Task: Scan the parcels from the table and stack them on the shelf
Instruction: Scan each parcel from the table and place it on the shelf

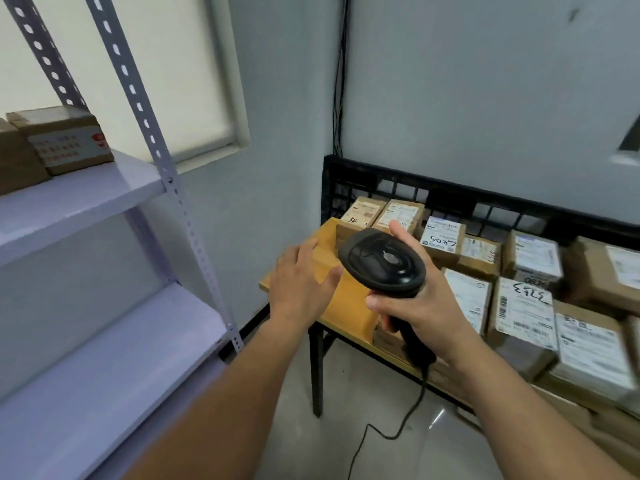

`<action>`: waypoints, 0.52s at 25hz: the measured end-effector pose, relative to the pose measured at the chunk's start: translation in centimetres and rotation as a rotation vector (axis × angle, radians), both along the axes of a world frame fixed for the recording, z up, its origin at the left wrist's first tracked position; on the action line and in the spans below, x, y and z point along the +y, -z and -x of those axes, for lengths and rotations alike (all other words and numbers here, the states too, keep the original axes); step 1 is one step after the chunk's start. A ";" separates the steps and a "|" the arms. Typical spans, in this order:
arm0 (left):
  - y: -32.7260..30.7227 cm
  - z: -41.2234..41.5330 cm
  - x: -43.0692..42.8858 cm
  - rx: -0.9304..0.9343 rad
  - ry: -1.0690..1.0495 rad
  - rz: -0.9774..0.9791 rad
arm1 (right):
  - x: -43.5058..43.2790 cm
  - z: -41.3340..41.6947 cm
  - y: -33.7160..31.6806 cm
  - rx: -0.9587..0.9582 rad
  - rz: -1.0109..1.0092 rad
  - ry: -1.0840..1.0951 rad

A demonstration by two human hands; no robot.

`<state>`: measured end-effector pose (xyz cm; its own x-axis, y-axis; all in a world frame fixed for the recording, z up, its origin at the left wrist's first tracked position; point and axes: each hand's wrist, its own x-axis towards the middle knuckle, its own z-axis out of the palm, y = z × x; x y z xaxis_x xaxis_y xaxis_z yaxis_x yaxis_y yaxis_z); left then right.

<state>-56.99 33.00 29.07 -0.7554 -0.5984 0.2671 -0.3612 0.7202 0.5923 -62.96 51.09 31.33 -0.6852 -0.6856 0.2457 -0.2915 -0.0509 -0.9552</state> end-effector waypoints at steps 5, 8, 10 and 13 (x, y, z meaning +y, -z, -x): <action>0.8 3.6 1.3 -0.046 0.117 -0.022 | 1.8 2.1 0.7 0.012 0.000 0.147; 1.2 6.2 1.8 -0.096 0.190 -0.057 | 2.6 3.2 0.6 -0.011 -0.006 0.225; 1.6 7.8 2.2 -0.115 0.227 -0.094 | 3.6 4.1 0.5 -0.012 -0.014 0.299; 2.2 9.9 3.1 -0.148 0.297 -0.120 | 5.4 5.2 0.5 -0.023 -0.014 0.388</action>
<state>-66.92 36.10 26.85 -0.9265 -0.3672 0.0824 -0.2349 0.7352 0.6358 -68.16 56.46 30.81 -0.8995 -0.3776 0.2198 -0.2652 0.0720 -0.9615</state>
